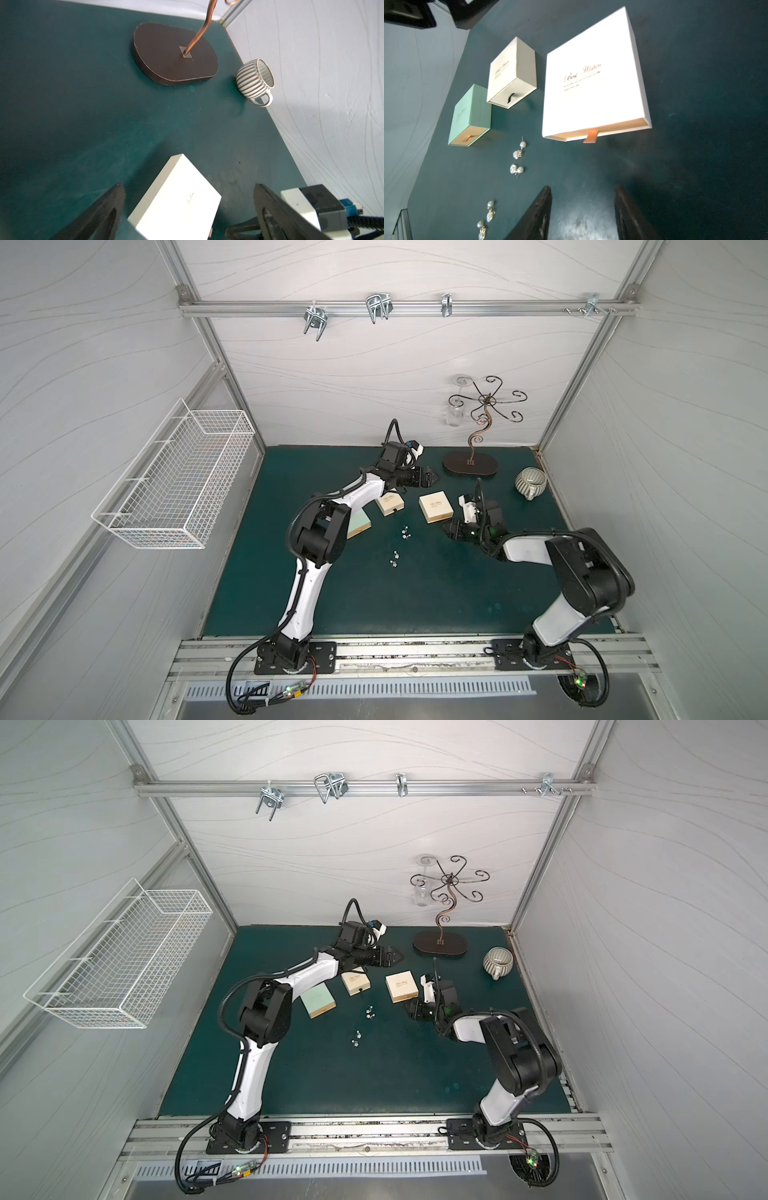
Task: Place the earrings into the drawer-style jewelry box
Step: Close the drawer of the jewelry box.
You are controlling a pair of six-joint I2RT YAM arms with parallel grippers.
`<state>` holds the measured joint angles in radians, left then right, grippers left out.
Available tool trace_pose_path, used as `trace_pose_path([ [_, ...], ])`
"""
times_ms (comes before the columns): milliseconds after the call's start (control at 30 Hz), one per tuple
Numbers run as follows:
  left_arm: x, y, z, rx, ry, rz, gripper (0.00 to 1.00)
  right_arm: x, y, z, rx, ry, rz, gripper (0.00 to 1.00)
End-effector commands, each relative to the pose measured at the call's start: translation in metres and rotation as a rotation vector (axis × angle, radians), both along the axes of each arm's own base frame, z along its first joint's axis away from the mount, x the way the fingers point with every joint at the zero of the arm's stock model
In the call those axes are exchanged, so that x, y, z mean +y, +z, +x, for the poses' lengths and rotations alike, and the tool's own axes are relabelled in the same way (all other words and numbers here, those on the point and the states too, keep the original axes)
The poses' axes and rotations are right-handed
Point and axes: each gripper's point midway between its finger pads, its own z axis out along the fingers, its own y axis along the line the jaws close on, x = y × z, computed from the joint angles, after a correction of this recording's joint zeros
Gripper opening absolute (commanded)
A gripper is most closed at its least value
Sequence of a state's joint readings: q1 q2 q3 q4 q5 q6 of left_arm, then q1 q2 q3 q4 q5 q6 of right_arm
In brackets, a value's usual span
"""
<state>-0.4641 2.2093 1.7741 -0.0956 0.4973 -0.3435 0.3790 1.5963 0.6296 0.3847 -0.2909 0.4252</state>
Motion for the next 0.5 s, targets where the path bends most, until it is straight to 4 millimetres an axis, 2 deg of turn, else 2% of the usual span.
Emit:
trace_pose_path([
  [0, 0.046, 0.048, 0.014, -0.118, 0.097, 0.030, 0.99, -0.002, 0.022, -0.008, 0.003, 0.033, -0.026, 0.51],
  [100, 0.083, 0.037, 0.006, -0.104, 0.131, 0.200, 0.99, 0.005, 0.042, -0.006, 0.000, 0.053, -0.022, 0.52],
  [233, 0.115, 0.016, -0.008, -0.067, 0.141, 0.380, 0.99, 0.029, 0.057, 0.001, 0.011, 0.103, -0.029, 0.52],
  [333, 0.134, 0.000, -0.013, -0.031, 0.166, 0.458, 0.99, 0.054, 0.059, 0.006, 0.023, 0.150, -0.036, 0.51],
  [467, 0.152, -0.023, -0.014, 0.044, 0.181, 0.519, 0.99, 0.085, 0.049, 0.012, 0.056, 0.200, -0.046, 0.50],
])
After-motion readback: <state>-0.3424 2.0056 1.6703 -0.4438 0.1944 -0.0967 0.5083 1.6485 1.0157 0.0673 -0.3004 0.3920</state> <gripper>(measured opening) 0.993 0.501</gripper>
